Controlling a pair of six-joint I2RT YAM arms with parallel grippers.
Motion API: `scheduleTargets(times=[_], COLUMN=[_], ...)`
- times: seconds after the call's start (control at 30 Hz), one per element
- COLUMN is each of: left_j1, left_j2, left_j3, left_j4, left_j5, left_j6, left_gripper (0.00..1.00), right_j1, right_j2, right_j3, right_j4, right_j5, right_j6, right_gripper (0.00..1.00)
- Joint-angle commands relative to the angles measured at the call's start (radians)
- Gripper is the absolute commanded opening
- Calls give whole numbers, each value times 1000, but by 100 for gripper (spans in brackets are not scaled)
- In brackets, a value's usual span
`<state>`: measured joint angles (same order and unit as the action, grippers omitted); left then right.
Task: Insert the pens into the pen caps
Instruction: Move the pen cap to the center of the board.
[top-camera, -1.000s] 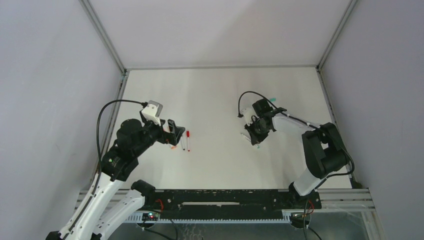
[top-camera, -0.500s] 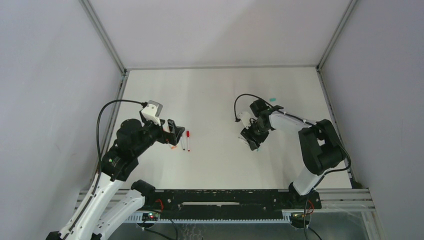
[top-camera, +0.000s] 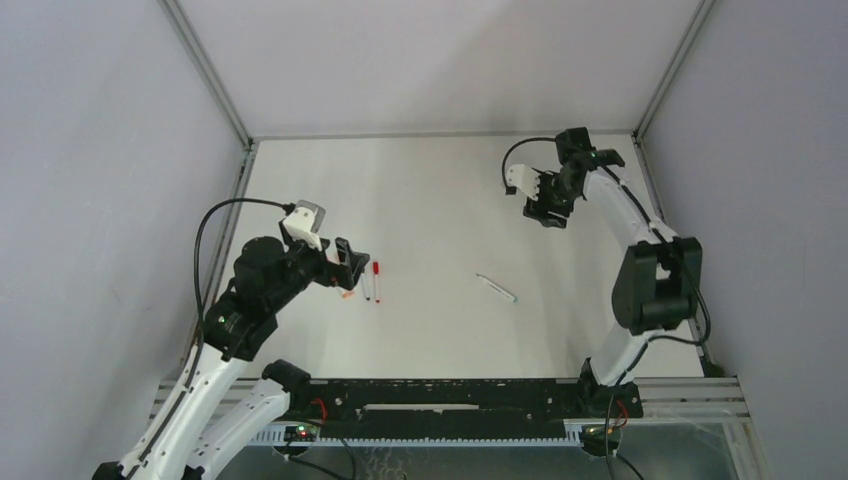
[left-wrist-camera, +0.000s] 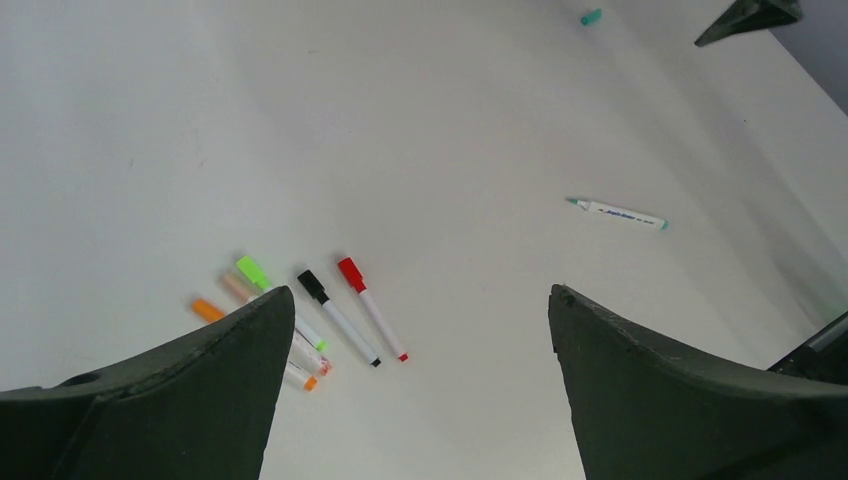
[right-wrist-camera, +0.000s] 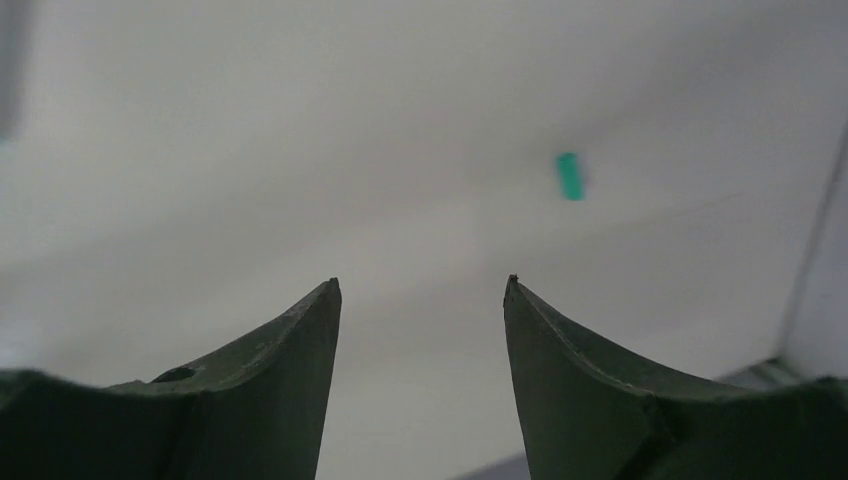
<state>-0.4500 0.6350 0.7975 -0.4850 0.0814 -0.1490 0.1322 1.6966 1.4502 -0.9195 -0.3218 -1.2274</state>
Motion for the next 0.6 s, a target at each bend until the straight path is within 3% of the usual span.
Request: scheduleTargets(times=[0.0,0.13,0.27,0.57], left_j1=[14,20,36,68], left_j2=[4,9,15,45], left_j3=[-29,-29,-29,-28], left_j4=[11,11,11,11], left_j5=[-6,-8,-3,17], left_j6=[12,14,14,12], left_gripper=[100,100,100,100], right_j1=[-20,-50,-42,-48], right_j2=[203,360,438,561], right_j3=[165,340,374,504], right_j4=[-75,-97,-92,-84], right_j5=[209,246,277,258], right_j6=[-346,-396,-467,-477], right_gripper=[66,60,51,48])
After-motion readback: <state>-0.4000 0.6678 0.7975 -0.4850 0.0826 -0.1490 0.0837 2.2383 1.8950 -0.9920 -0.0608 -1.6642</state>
